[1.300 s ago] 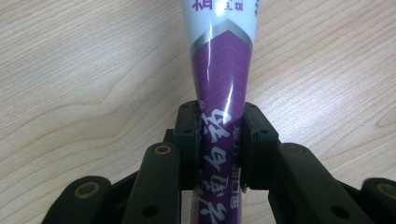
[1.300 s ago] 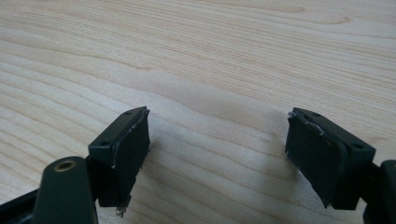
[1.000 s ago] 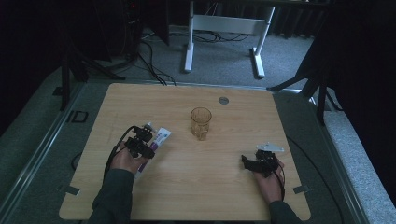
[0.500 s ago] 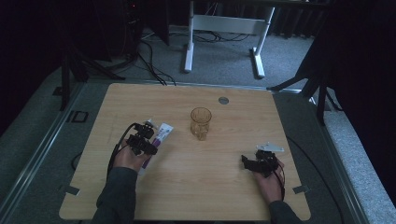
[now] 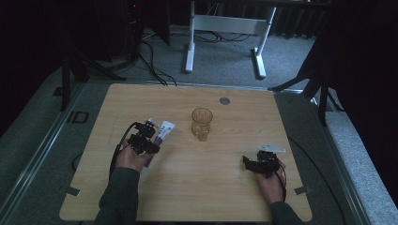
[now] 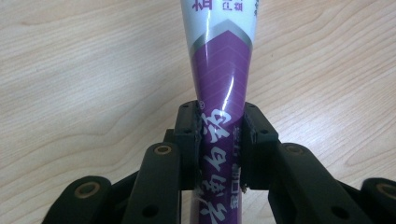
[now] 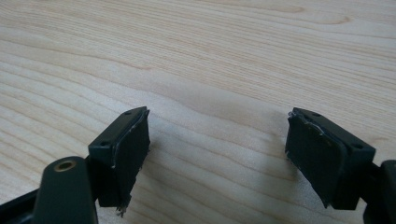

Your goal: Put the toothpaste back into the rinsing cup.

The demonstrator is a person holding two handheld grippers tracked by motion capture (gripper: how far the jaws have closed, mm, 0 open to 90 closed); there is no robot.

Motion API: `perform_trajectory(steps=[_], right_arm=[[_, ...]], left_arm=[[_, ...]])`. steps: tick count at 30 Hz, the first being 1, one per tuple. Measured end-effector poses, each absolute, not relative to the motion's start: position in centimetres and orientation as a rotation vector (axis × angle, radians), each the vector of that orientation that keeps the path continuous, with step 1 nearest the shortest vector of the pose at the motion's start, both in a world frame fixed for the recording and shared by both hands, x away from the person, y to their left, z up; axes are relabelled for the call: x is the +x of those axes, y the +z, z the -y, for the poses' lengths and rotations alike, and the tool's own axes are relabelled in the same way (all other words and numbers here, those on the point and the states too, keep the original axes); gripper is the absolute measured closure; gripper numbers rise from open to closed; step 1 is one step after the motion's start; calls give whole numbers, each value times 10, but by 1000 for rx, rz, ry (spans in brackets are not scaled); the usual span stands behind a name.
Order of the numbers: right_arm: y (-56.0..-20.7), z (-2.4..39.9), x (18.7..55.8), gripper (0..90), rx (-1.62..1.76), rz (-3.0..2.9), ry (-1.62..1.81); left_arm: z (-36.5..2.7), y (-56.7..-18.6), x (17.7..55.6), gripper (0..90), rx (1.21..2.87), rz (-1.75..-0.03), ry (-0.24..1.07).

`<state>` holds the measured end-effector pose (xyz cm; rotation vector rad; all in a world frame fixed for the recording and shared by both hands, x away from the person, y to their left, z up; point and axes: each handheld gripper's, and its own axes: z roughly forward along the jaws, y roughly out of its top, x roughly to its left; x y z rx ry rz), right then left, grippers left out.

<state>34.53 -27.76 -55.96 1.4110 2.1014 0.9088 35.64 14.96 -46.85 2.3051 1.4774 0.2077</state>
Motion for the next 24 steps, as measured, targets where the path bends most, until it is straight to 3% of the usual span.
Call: perform_trajectory(steps=[24], right_arm=[[-560, 278, 345, 216, 1410, -2101, 909]], left_arm=[[-141, -458, 359, 721, 2188, -1464, 261]])
